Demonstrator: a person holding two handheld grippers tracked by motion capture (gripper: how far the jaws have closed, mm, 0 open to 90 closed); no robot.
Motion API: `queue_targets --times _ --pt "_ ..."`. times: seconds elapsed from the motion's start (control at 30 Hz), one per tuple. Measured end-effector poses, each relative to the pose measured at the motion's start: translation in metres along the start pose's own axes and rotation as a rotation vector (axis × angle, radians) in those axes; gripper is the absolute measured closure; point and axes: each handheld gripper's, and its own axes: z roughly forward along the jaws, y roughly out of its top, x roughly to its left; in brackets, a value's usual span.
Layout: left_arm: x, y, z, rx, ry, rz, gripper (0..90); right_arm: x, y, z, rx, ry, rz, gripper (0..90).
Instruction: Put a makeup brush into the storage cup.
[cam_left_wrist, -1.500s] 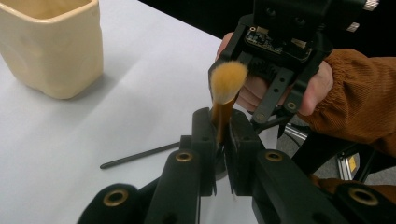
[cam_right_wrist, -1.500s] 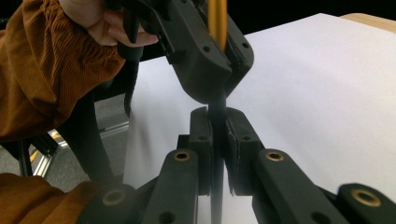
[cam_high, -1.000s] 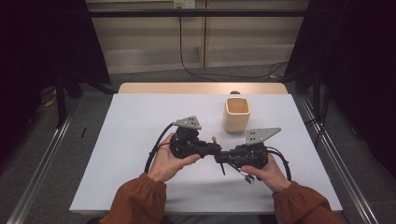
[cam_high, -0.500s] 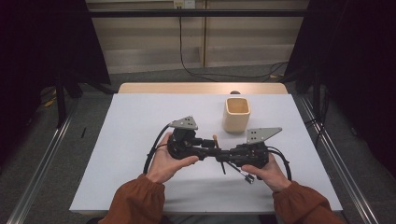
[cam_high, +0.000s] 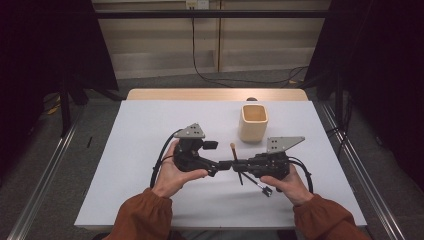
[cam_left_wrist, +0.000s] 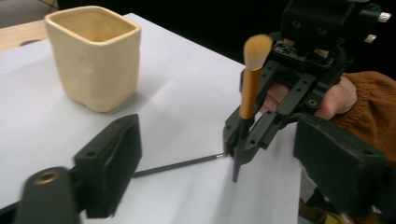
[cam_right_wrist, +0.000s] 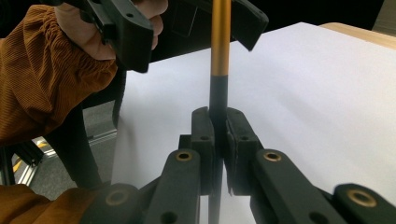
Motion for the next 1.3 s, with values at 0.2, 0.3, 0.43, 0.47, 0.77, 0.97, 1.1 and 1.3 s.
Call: queue_targets --times 0.2,0.3,0.43,0.47,0.77,0.97,1.1,1.3 --pt "0.005 -0.007 -0.006 -0.044 0.038 -0.012 5.2 0.000 0.000 0.000 -0.001 -0.005 -0.003 83.4" --pt "0.008 -0.013 -0.012 -0.061 0.055 -0.015 3.1 0.000 -0.001 0.000 -0.002 -0.007 -0.005 83.4" --pt "0.013 -0.019 -0.022 -0.097 0.101 -0.026 2.7 -0.001 -0.002 -0.002 -0.006 -0.014 0.001 83.4" --pt "0.014 -0.022 -0.025 -0.104 0.110 -0.020 3.1 -0.001 -0.002 -0.003 -0.006 -0.015 0.002 83.4" --pt "0.016 -0.039 -0.039 -0.158 0.204 -0.009 2.3 -0.002 -0.003 -0.007 -0.014 -0.031 0.008 83.4" --pt "0.017 -0.052 -0.060 -0.202 0.268 -0.033 3.1 -0.003 -0.001 -0.015 -0.024 -0.060 0.010 83.3" --pt "0.020 -0.061 -0.069 -0.201 0.299 -0.037 2.8 -0.006 -0.001 -0.021 -0.033 -0.082 0.024 83.4" --pt "0.021 -0.073 -0.077 -0.207 0.307 -0.039 1.9 -0.007 -0.001 -0.026 -0.038 -0.106 0.030 83.3"
